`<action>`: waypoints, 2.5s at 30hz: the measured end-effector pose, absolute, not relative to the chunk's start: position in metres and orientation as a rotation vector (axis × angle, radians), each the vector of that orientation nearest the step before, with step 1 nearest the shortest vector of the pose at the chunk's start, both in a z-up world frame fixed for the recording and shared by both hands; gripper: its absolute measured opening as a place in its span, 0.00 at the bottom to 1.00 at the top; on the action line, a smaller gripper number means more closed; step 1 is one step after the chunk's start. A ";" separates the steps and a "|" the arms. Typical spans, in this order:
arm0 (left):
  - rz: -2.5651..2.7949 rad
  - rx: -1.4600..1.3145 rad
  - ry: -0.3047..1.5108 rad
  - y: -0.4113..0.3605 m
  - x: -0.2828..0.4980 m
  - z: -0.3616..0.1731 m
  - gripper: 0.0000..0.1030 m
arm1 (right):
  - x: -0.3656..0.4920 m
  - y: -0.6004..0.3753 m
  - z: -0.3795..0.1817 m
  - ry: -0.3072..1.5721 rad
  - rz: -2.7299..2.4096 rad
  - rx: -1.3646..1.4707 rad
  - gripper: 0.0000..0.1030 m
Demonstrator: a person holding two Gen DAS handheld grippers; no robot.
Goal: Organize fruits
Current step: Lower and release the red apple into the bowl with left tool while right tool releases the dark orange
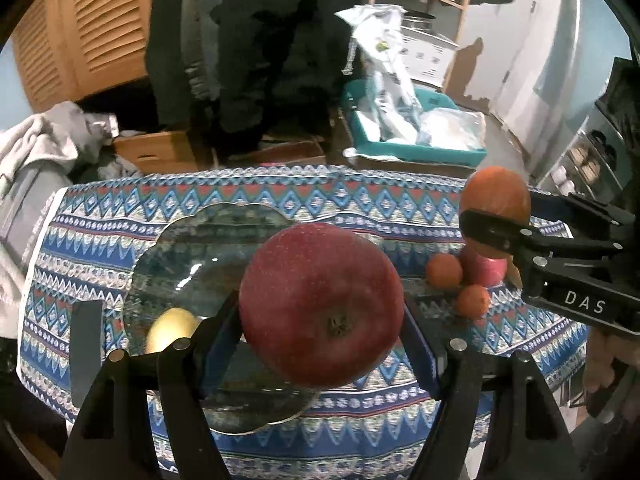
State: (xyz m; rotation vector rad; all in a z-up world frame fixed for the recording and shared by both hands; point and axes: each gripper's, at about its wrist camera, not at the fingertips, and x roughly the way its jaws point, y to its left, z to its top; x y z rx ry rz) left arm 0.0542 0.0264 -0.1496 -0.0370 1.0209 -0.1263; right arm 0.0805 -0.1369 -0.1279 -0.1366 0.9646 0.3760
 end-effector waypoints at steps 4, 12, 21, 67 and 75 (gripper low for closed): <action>-0.099 -0.051 1.030 0.042 0.058 -0.156 0.74 | 0.090 -0.118 -0.132 0.977 0.404 -0.141 0.64; -0.045 -0.062 1.045 0.073 0.071 -0.170 0.74 | 0.110 -0.082 -0.144 1.009 0.451 -0.126 0.64; 0.012 -0.078 1.080 0.102 0.088 -0.192 0.74 | 0.126 -0.048 -0.167 1.059 0.497 -0.124 0.64; 0.053 -0.083 1.200 0.131 0.114 -0.243 0.73 | 0.154 0.006 -0.232 1.247 0.543 -0.060 0.65; 0.036 -0.059 1.172 0.123 0.109 -0.225 0.74 | 0.150 0.002 -0.219 1.205 0.525 -0.087 0.64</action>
